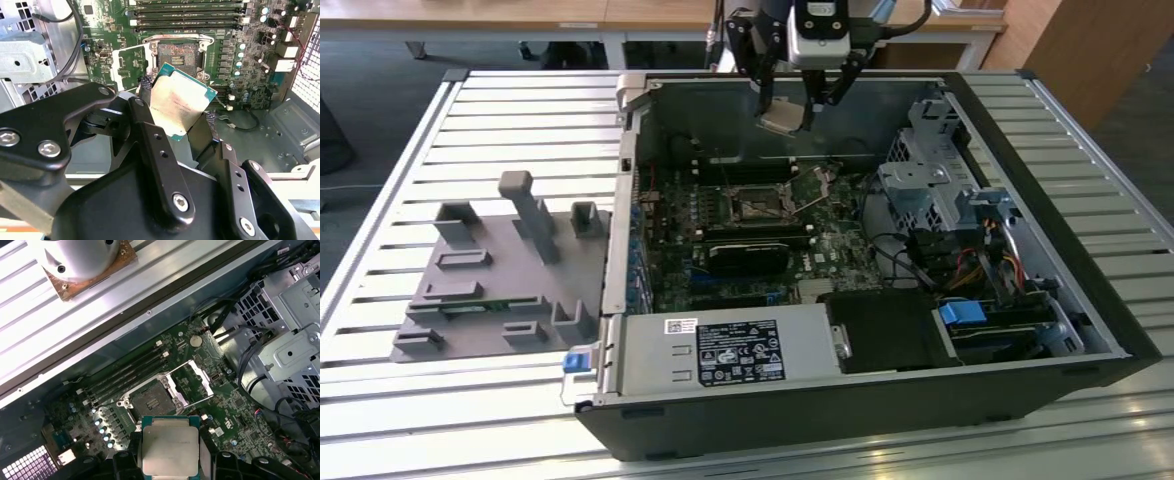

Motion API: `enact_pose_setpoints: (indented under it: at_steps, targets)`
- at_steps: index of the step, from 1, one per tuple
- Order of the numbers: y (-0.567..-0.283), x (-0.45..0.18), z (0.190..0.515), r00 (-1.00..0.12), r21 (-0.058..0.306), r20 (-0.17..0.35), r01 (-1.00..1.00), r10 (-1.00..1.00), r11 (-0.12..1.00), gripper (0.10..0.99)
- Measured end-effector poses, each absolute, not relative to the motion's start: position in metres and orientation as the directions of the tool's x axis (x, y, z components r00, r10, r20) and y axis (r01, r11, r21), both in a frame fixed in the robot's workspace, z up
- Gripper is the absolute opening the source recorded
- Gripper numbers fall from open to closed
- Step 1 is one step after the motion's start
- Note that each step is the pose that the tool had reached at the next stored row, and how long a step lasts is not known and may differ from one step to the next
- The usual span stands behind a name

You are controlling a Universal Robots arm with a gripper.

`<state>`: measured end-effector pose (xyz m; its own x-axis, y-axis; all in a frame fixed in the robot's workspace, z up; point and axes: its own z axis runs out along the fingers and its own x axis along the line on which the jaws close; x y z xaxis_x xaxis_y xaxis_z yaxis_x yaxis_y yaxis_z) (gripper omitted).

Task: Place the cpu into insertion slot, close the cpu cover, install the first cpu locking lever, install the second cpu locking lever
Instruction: 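Place the cpu into insertion slot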

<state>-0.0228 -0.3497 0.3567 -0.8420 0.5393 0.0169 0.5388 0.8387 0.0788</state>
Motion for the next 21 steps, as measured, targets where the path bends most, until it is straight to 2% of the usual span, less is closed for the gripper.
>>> enact_pose_setpoints:
  at_steps: [21]
  targets:
    - [-0.3497,-0.0231,0.355,-0.812,0.079,0.017,0.583,0.583,0.809,0.541]
